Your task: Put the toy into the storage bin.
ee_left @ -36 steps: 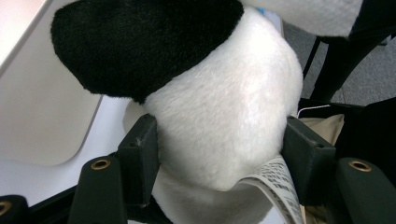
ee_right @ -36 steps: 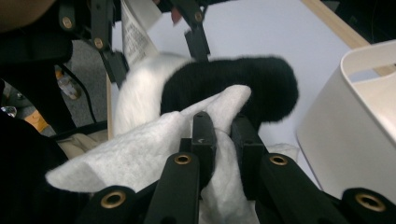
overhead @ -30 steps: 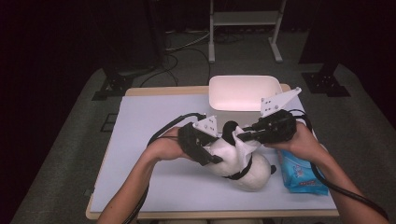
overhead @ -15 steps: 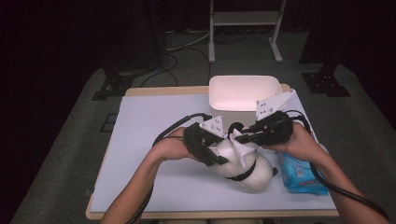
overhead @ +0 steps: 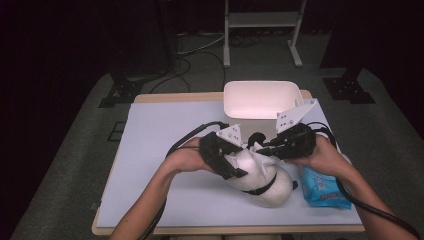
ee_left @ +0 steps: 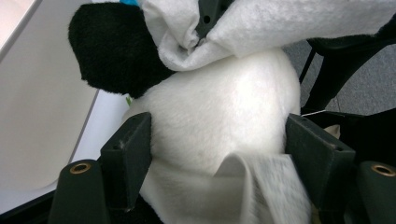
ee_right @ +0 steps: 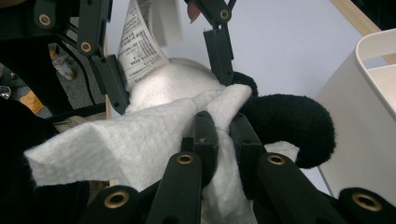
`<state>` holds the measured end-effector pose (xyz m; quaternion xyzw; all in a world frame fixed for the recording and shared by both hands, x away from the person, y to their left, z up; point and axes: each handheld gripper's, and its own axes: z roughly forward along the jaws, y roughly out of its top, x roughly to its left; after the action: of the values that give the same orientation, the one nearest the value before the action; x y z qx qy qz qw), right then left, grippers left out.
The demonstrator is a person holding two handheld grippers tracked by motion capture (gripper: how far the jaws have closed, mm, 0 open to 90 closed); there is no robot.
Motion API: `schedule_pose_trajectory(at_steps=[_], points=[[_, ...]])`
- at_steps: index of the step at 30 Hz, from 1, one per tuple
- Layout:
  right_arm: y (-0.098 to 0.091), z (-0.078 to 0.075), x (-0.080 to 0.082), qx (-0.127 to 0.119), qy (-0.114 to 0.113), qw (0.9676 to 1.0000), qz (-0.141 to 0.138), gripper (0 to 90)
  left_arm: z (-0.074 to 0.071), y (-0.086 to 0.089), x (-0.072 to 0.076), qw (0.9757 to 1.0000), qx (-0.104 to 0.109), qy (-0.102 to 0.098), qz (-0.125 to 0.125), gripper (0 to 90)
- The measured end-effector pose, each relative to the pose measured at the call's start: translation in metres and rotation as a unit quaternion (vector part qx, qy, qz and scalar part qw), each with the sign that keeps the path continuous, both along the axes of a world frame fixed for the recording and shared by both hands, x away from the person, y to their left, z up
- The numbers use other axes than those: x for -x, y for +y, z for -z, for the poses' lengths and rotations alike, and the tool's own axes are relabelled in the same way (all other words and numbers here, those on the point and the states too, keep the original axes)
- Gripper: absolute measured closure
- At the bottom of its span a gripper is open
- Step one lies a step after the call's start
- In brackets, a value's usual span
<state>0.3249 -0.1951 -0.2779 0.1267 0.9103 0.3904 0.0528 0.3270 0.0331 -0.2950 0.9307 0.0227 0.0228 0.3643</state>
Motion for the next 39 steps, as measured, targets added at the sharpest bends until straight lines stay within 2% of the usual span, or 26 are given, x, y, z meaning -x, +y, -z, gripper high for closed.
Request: schedule_pose_trajectory(at_steps=[11, 18, 23, 27, 30, 31, 34, 39], points=[[-0.006, 0.002, 0.001, 0.001, 0.003, 1.0000, 0.005, 83.2, -0.001, 0.006, -0.001, 0.9999, 0.014, 0.006, -0.005, 25.6], [-0.014, 0.002, 0.003, -0.005, 0.002, 0.9999, 0.012, 83.2, 0.005, 0.013, -0.004, 0.9995, 0.022, 0.014, -0.015, 23.4], [-0.017, 0.003, 0.004, -0.007, 0.000, 0.9999, 0.012, 83.2, 0.010, 0.015, -0.006, 0.9995, 0.020, 0.019, -0.015, 20.1], [-0.021, 0.003, 0.005, -0.010, 0.003, 0.9998, 0.017, 83.2, 0.015, 0.013, -0.006, 0.9992, 0.028, 0.027, -0.010, 19.9], [-0.023, 0.002, 0.006, -0.009, 0.001, 0.9998, 0.020, 83.2, 0.020, 0.008, -0.006, 0.9988, 0.040, 0.026, -0.005, 23.9], [-0.024, 0.002, 0.007, -0.008, 0.001, 0.9997, 0.022, 83.1, 0.019, 0.008, -0.005, 0.9986, 0.048, 0.023, -0.002, 29.0], [-0.028, -0.003, 0.007, -0.017, -0.002, 0.9995, 0.025, 83.0, 0.016, 0.006, -0.003, 0.9984, 0.054, 0.016, 0.000, 37.0], [-0.025, -0.016, 0.009, -0.025, -0.012, 0.9994, 0.019, 83.0, 0.009, -0.004, 0.000, 0.9981, 0.061, 0.007, 0.008, 37.8]])
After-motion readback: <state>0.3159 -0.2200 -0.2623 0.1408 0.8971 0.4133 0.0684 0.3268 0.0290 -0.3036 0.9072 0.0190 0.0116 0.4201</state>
